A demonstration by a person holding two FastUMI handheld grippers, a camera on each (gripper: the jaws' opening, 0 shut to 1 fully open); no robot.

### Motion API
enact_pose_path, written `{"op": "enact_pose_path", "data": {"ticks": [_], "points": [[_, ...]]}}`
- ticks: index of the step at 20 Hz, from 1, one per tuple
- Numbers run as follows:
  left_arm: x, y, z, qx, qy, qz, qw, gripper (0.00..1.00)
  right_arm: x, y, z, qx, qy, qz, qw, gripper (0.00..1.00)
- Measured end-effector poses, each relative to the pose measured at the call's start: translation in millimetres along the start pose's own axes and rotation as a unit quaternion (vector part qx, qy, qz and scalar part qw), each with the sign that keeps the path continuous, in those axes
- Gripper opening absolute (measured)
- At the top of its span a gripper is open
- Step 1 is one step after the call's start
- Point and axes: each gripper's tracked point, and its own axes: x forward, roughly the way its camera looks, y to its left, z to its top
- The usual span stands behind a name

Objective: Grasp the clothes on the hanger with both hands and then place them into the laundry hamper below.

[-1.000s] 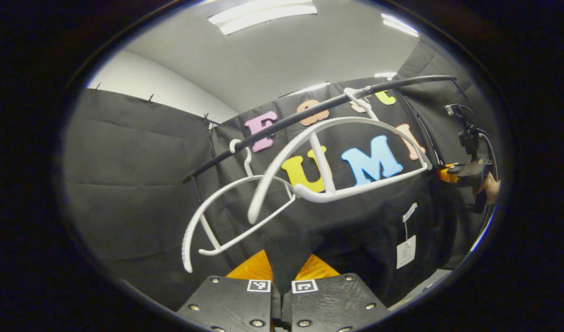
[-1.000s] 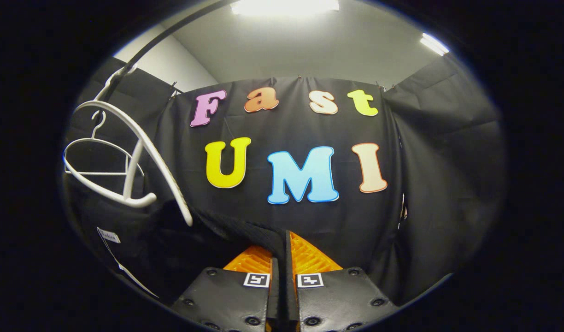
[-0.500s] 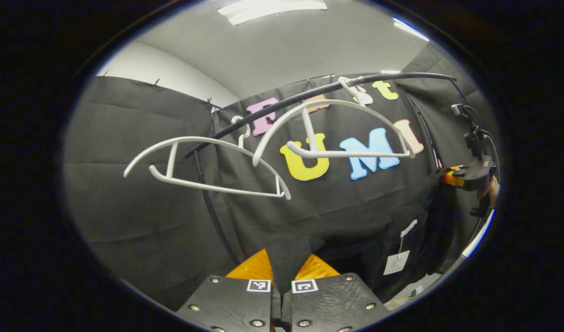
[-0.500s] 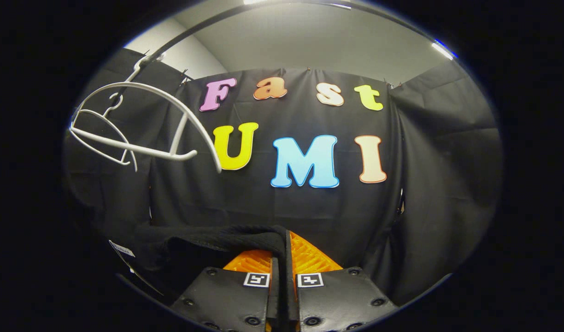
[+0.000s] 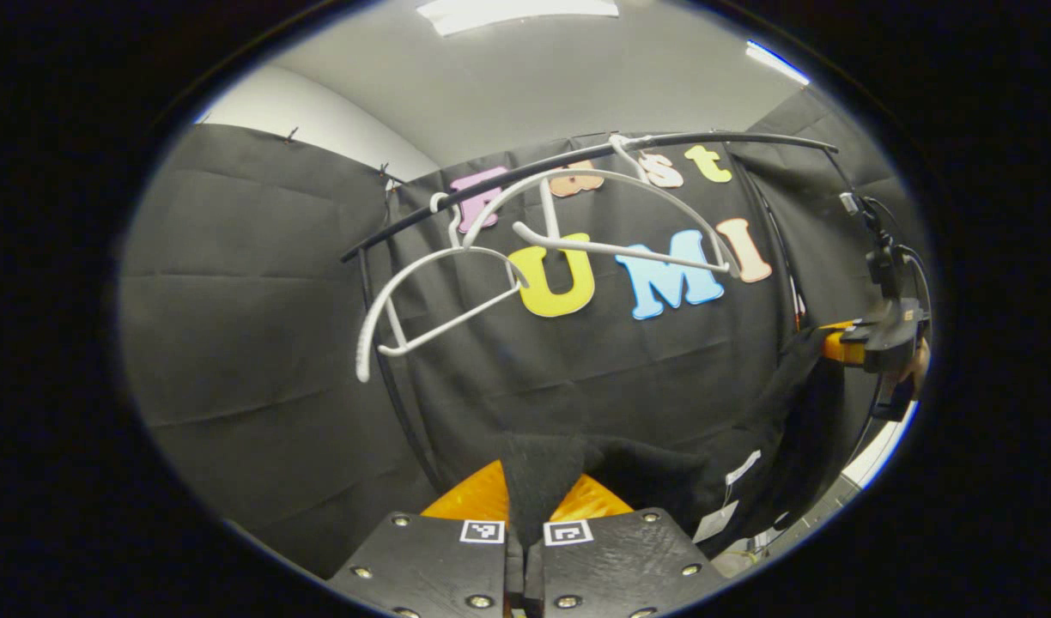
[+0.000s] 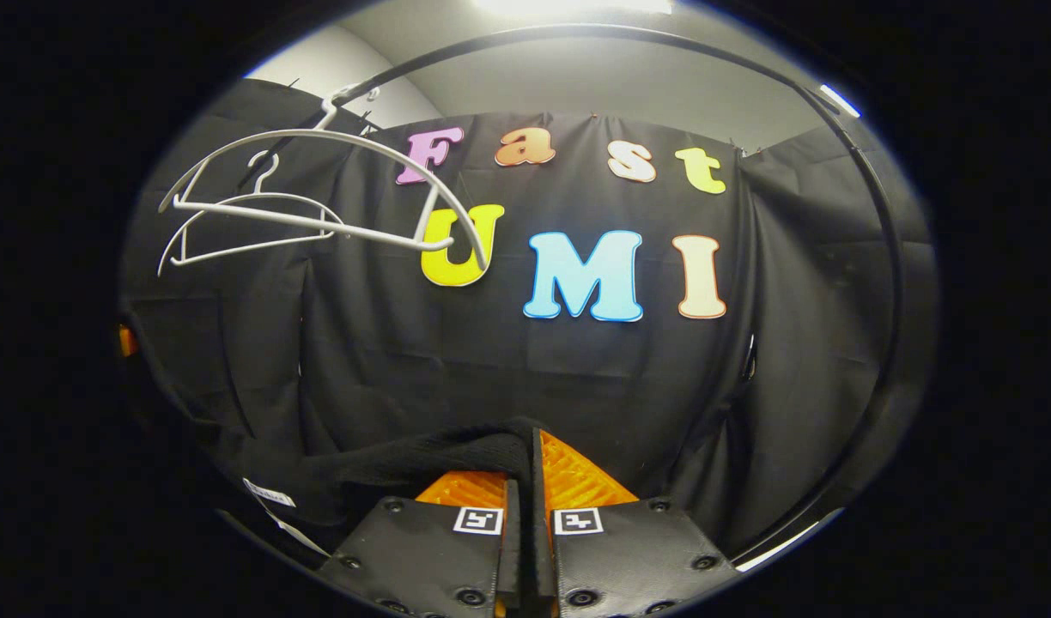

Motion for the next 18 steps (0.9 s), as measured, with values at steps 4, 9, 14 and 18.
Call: {"op": "enact_pose_path", "data": {"ticks": [4, 9, 14, 18], "points": [[-14.2, -28.2, -9.1, -0.010, 0.004, -0.031, 0.999, 0.01, -22.5, 28.8, -17.5, -0.004, 0.020, 0.020, 1.000, 0.10], [-4.2, -61.3, -16.5, -0.029, 0.005, -0.065, 0.997, 0.01, -43.1, 75.1, -31.1, -0.008, 0.037, 0.058, 0.998, 0.08], [5.6, -81.4, -17.7, -0.053, 0.005, -0.085, 0.995, 0.01, -55.1, 120.2, -41.1, -0.009, 0.048, 0.102, 0.994, 0.08], [1.5, -82.9, -38.3, -0.076, 0.024, -0.083, 0.993, 0.02, -58.5, 139.7, -58.5, 0.007, 0.063, 0.115, 0.991, 0.08]]}}
